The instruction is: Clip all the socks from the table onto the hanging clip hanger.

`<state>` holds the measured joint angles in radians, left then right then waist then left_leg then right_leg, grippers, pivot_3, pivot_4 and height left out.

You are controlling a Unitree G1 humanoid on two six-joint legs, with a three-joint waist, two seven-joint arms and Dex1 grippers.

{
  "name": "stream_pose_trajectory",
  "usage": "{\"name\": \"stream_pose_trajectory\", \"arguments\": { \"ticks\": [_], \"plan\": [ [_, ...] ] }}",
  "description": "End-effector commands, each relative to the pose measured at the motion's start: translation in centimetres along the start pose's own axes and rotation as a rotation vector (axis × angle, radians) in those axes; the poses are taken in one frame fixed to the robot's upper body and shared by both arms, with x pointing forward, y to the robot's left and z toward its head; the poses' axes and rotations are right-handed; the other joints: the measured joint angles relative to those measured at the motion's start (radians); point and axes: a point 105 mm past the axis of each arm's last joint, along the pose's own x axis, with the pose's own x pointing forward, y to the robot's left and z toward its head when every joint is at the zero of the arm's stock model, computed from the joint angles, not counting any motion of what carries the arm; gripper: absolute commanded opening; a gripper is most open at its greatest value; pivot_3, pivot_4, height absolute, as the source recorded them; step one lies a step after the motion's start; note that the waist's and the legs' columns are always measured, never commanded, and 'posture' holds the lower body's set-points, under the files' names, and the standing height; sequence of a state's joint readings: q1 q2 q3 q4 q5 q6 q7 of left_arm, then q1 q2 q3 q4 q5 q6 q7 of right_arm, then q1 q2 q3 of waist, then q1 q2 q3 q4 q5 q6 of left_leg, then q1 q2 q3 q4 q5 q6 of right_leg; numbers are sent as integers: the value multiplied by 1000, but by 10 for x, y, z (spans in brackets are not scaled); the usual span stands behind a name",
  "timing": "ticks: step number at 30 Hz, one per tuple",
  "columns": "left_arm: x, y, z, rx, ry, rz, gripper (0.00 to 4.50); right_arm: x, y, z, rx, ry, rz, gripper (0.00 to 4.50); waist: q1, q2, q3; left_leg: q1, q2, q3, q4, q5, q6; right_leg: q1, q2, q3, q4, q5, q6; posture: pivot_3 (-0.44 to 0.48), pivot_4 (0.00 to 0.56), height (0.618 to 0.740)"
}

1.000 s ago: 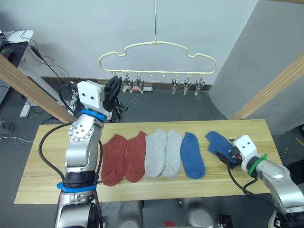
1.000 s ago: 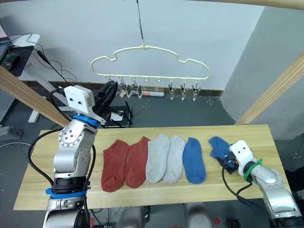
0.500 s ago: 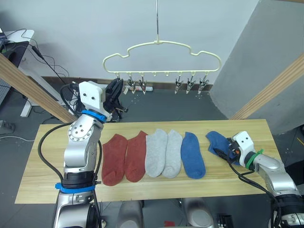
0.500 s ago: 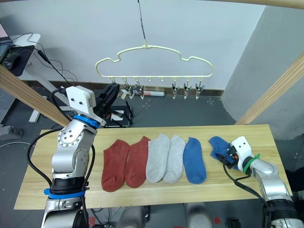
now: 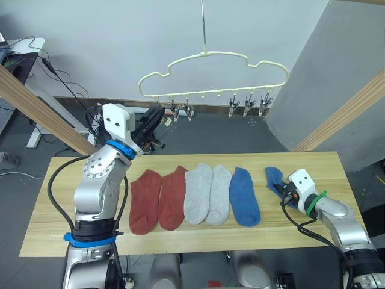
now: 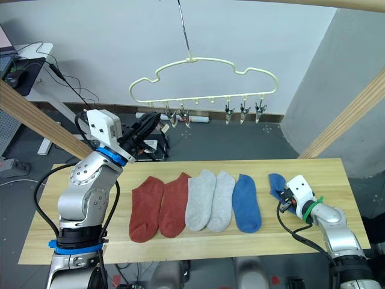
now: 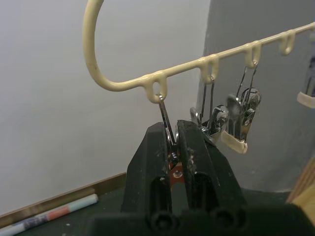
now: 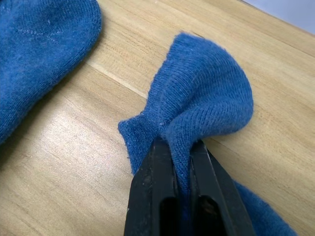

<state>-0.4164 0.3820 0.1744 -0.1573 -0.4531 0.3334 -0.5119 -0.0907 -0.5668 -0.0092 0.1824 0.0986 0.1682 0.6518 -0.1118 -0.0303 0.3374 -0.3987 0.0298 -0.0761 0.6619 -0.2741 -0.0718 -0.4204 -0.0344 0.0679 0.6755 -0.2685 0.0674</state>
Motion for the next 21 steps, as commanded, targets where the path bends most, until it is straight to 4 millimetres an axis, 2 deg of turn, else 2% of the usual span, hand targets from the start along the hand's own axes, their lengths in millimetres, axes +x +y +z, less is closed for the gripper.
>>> {"name": "stream_pose_trajectory", "arguments": {
  "ticks": [1, 5, 9, 12, 18, 21],
  "plan": [
    [-2, -3, 19, -25, -39, -29, 0, -3, 19, 42, -108, -124, 83, 71, -3, 2, 2, 0, 0, 0, 0, 0, 0, 0, 0, 0, 0, 0, 0, -181, 360, 733],
    [-2, -3, 24, -74, -29, -42, 0, -4, 57, 100, -264, -286, 223, 71, -5, 3, 7, 0, 0, 0, 0, 0, 0, -1, 0, 1, 1, 0, 0, -180, 362, 733],
    [-3, -2, 26, -101, -20, -45, 0, 6, 87, 140, -305, -396, 283, 71, -3, 3, 7, 0, 0, -1, 0, 0, 0, -1, 0, 0, 1, 0, 0, -179, 358, 733],
    [-3, -4, 26, -119, -12, -54, 0, 25, 112, 167, -305, -468, 325, 71, -2, 3, 7, -1, 0, -1, 0, 0, 0, -1, 0, -1, 0, 0, 0, -176, 353, 733],
    [-3, -8, 24, -134, 1, -68, 0, 57, 138, 203, -263, -550, 337, 71, 0, 2, 8, -2, 0, -2, 0, 0, 0, -2, -1, -2, 0, 0, 0, -165, 346, 733],
    [-3, -10, 23, -139, 4, -72, 0, 68, 150, 213, -238, -571, 355, 71, 0, 2, 8, -2, 0, -2, 0, 0, 0, -2, -1, -2, 1, 0, -1, -158, 344, 733]
  ]
}}
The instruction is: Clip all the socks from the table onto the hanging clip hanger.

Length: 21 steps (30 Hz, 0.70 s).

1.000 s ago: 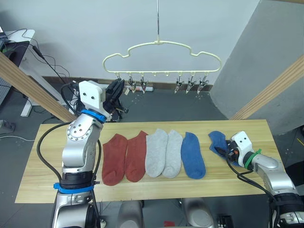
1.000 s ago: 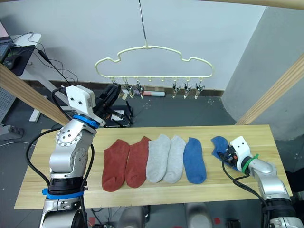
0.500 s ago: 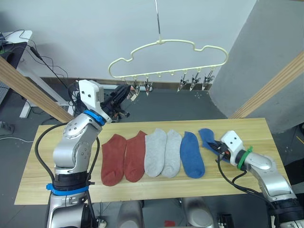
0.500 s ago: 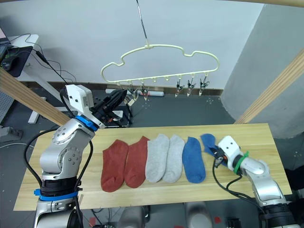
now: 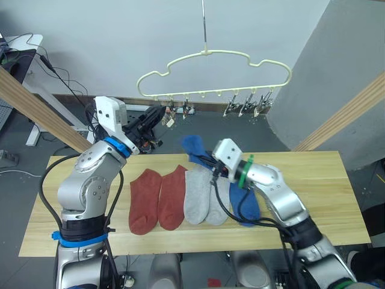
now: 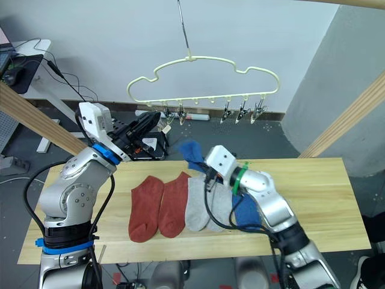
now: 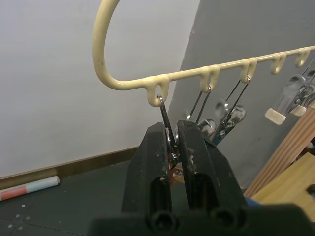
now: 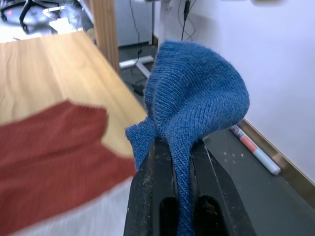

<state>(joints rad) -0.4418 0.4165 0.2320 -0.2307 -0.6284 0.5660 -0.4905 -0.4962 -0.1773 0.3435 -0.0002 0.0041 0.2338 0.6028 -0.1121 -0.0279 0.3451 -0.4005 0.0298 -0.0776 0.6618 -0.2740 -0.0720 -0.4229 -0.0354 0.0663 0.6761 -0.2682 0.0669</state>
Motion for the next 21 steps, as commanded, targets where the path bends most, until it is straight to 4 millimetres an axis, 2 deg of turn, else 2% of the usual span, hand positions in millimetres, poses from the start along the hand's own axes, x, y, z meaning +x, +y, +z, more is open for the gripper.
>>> {"name": "stream_pose_trajectory", "arguments": {
  "ticks": [1, 8, 21],
  "plan": [
    [-1, -9, 11, 21, -37, -30, 0, 14, 5, 10, -5, -52, 3, 71, 0, 0, 0, 0, 0, 0, 0, 0, 0, 0, 0, 0, 0, 0, 0, -155, 343, 733],
    [-2, -10, 9, 22, -29, -30, 0, 27, 4, 25, 19, -133, -3, 71, 0, 0, 0, 0, 0, 0, 0, 0, 0, 0, 0, -1, 0, 0, 0, -147, 342, 733],
    [-3, -9, 7, 21, -22, -18, 0, 30, 7, 41, 53, -219, 3, 71, 0, 0, 0, 0, 0, 0, 0, 0, 0, -1, 0, 0, 2, 0, 0, -145, 346, 733]
  ]
}}
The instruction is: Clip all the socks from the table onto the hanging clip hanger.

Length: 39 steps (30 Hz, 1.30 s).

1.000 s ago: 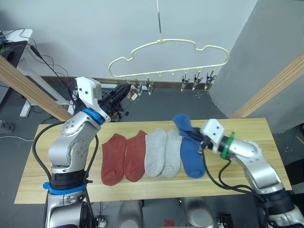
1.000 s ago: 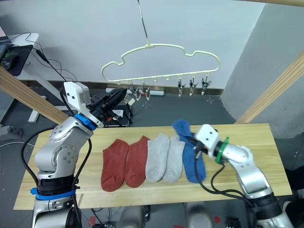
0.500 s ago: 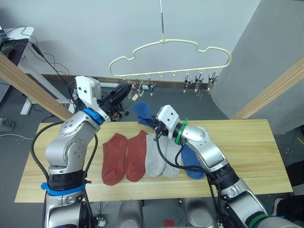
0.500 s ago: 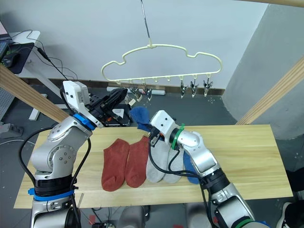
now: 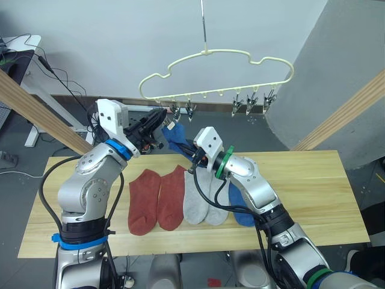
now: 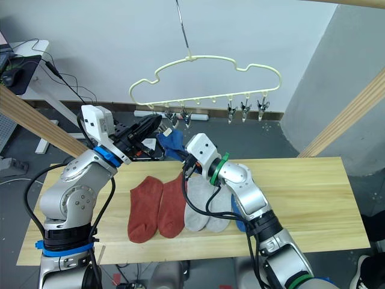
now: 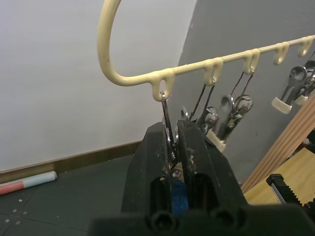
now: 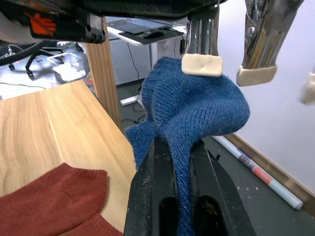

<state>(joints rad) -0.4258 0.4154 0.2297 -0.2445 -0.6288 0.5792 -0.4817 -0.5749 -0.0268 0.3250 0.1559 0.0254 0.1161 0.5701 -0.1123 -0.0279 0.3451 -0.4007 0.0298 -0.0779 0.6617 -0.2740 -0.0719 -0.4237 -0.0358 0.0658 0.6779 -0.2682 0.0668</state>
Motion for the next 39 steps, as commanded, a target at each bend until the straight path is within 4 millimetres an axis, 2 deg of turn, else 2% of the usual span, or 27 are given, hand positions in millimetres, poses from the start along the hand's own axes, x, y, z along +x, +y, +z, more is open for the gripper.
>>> {"name": "stream_pose_trajectory", "arguments": {
  "ticks": [1, 4, 13, 20, 25, 26, 28, 30, 33, 39],
  "plan": [
    [-1, -8, 11, 26, -37, -24, 0, 2, 3, 18, -11, -76, 11, 71, 0, 0, 0, 0, 0, 0, 0, 0, 0, 0, 0, 0, 0, 0, 0, -145, 346, 733],
    [-2, -4, 9, 0, -32, 1, 0, 4, 4, 19, -10, -80, 12, 71, 0, 0, 0, 0, 0, 0, 0, 0, 0, 0, 0, 0, 0, 0, 0, -144, 346, 733],
    [-7, 0, 7, -35, -4, 8, 2776, 6, 6, 19, -11, -82, 16, 0, 0, 0, 0, 0, 0, 0, 0, 0, 0, 0, 0, 0, 0, 0, 0, -143, 346, 733],
    [-23, -2, 8, -81, 51, -42, 2776, 8, 7, 19, -5, -80, 19, 0, -1, 0, 0, 0, 0, 0, 0, 0, 0, 0, 0, 0, 0, 0, 0, -138, 346, 733],
    [-26, -3, 10, -49, 70, -54, 2776, 9, 8, 19, 45, -85, 27, 0, 0, 0, 0, 0, 0, 0, 0, 0, 0, 0, 0, 0, 0, 0, 0, -135, 348, 733],
    [-26, -3, 10, -36, 70, -52, 2818, 9, 9, 19, 51, -83, 31, 583, 0, 0, 0, 0, 0, 0, 0, 0, 0, 0, 0, 0, 0, 0, 0, -135, 348, 733],
    [-26, -2, 10, 3, 66, -36, 2818, 8, 9, 19, 51, -78, 32, 1098, 0, 0, 0, 0, 0, 0, 0, 0, 0, 0, 0, 0, 0, 0, 0, -137, 348, 733],
    [-27, 3, 12, 20, 43, 8, 2818, 6, 7, 18, 45, -66, 28, 1807, 0, 0, 0, 0, 0, 0, 0, 0, 0, 0, 0, 0, 0, 0, 0, -140, 350, 733],
    [-28, 3, 11, 90, 32, 18, 2818, -7, -2, 18, 2, -27, 23, 2879, 1, 1, 0, 0, 0, 0, 0, 0, 0, -1, 0, 0, 0, 0, 0, -143, 353, 733],
    [-27, -8, 9, 217, 16, -2, 2818, -56, -14, 25, -97, 76, 85, 2879, 11, 1, 2, -1, 0, 0, -1, 0, 0, 0, 0, 0, -2, 0, 0, -157, 362, 733]
  ]
}}
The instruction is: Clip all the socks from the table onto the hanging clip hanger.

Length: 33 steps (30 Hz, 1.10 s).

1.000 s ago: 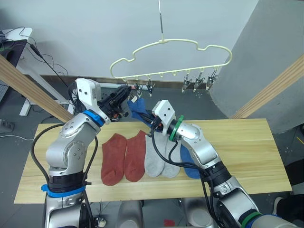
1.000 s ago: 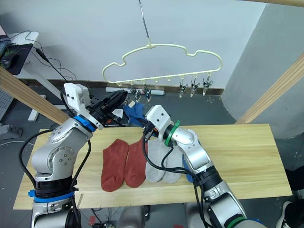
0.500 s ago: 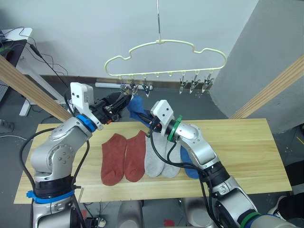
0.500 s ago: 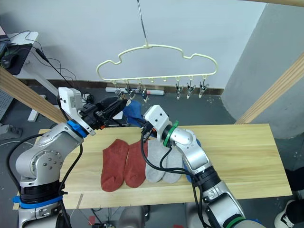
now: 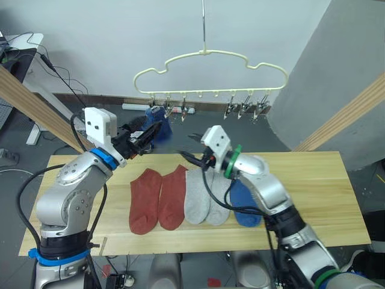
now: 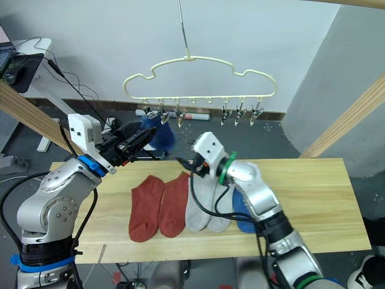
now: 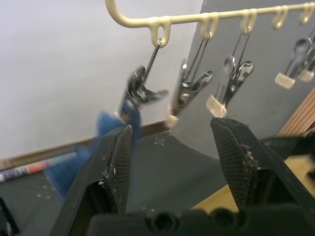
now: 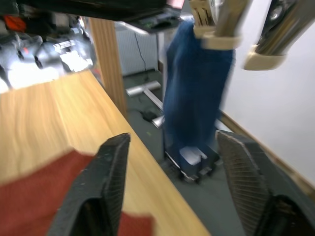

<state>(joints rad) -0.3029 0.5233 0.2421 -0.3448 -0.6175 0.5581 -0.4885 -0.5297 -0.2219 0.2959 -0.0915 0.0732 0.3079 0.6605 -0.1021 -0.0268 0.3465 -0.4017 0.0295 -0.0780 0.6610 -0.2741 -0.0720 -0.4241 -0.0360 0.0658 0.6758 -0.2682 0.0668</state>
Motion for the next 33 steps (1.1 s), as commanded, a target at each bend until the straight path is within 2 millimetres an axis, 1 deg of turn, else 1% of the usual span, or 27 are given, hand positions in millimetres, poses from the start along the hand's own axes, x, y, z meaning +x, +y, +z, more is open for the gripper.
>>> {"name": "stream_pose_trajectory", "arguments": {
  "ticks": [1, 2, 3, 5, 8, 11, 14, 16, 21, 23, 28, 32, 33],
  "plan": [
    [0, -12, 12, 119, -60, -14, 2818, -28, 0, 21, -51, -24, 55, 2879, 0, 0, 1, 0, 0, 0, 0, 0, 0, 0, 0, 0, 0, 0, 0, -157, 362, 733],
    [1, -12, 12, 134, -68, -5, 2818, -35, -2, 24, -60, -22, 57, 2879, 0, 0, 2, 0, 0, 0, 0, 0, 0, 0, 0, 0, 0, 0, 0, -157, 362, 733],
    [3, -16, 12, 173, -85, -4, 2818, -47, -6, 29, -83, -22, 57, 2879, 0, 0, 3, 0, 0, 0, 0, 0, 0, 0, 0, 0, 0, 0, 0, -172, 369, 733],
    [7, -20, 10, 199, -105, 7, 2818, -67, -12, 38, -128, -15, 71, 2879, 0, 0, 8, 0, 0, 1, 0, 0, 0, 0, 0, 1, 0, 0, 0, -181, 371, 733],
    [11, -24, 6, 208, -125, 3, 2818, -89, -17, 47, -126, -6, 113, 2879, -2, -1, 11, 0, 0, 1, 0, 0, 0, 1, 0, 1, -1, 0, 0, -200, 372, 733],
    [14, -27, 4, 217, -144, 8, 2818, -103, -27, 49, -100, 24, 121, 2879, -8, -1, 12, 0, 0, 1, 0, 0, 0, 1, 0, 1, -1, 0, 0, -218, 372, 733],
    [19, -31, 1, 219, -165, 17, 2818, -120, -36, 44, -111, 93, 138, 2879, -11, -1, 13, 0, 0, 1, 0, 0, 0, 1, 0, 2, -1, 0, 0, -228, 372, 733],
    [21, -31, 1, 218, -182, 35, 2818, -124, -40, 43, -128, 115, 132, 2879, -12, -2, 14, 0, 0, 2, 0, 0, 0, 1, 0, 1, -2, 0, 0, -234, 371, 733],
    [26, -31, 1, 223, -219, 76, 2818, -124, -41, 46, -140, 106, 114, 2879, -14, -2, 14, 0, 0, 2, 0, 0, 1, 1, 0, 1, -2, 0, 0, -241, 368, 733],
    [30, -30, 0, 213, -229, 98, 2818, -123, -40, 47, -138, 99, 110, 2879, -14, -2, 14, 0, 0, 2, 0, 0, 0, 1, 0, 2, -2, 0, 0, -240, 368, 733],
    [36, -18, 2, 219, -259, 176, 2818, -124, -41, 48, -126, 95, 78, 2879, -14, -2, 14, 0, 0, 2, 1, 0, 0, 1, 0, 1, -2, 0, 0, -244, 366, 733],
    [39, -16, 1, 212, -269, 183, 2818, -125, -42, 47, -117, 98, 60, 2879, -14, -2, 14, 0, 0, 2, 0, 0, 0, 1, 0, 1, -2, 0, 0, -244, 366, 733],
    [40, -17, 0, 209, -269, 176, 2638, -125, -42, 47, -115, 98, 57, 2911, -14, -2, 14, 0, 0, 2, 0, 0, 0, 1, 0, 1, -2, 0, 0, -244, 366, 733]
  ]
}}
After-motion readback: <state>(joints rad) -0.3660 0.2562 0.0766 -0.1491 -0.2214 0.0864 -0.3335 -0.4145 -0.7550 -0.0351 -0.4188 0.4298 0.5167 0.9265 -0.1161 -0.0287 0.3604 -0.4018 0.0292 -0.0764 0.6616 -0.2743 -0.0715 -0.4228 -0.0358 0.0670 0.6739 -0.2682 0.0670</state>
